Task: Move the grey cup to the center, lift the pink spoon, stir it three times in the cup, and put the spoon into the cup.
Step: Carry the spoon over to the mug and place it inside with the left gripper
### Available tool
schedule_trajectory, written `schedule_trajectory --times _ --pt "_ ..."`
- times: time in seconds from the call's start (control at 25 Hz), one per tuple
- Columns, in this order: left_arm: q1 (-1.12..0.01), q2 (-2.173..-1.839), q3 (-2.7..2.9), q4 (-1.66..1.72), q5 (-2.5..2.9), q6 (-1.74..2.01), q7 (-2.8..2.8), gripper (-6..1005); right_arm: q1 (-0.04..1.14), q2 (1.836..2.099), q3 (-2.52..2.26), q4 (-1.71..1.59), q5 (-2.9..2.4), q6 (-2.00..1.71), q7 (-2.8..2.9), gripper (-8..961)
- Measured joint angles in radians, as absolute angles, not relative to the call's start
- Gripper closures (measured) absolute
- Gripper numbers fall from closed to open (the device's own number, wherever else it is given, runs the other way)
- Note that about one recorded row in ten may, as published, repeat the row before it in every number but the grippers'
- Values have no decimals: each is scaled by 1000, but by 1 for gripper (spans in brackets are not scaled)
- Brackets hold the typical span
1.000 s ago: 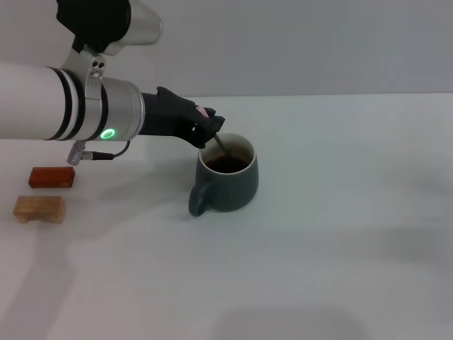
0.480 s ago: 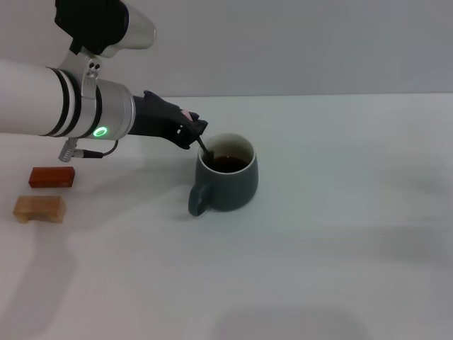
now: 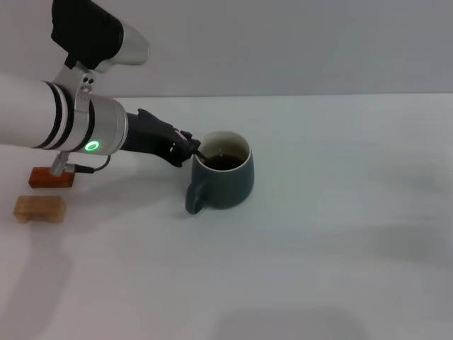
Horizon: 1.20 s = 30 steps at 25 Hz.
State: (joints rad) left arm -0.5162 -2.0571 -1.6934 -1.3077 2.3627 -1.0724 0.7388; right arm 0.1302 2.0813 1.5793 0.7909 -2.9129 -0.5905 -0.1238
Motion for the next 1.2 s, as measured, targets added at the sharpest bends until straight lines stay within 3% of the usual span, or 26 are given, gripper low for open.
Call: schedule_trajectory --times 0.48,1.2 --pt "-490 -2061 -1672 -1380 2312 -1128 733 855 130 2080 1564 801 -2913 -590 -123 932" --pt "-562 -2063 -1615 -1260 2243 -945 742 854 92 2080 1562 834 -2912 -591 -124 933"
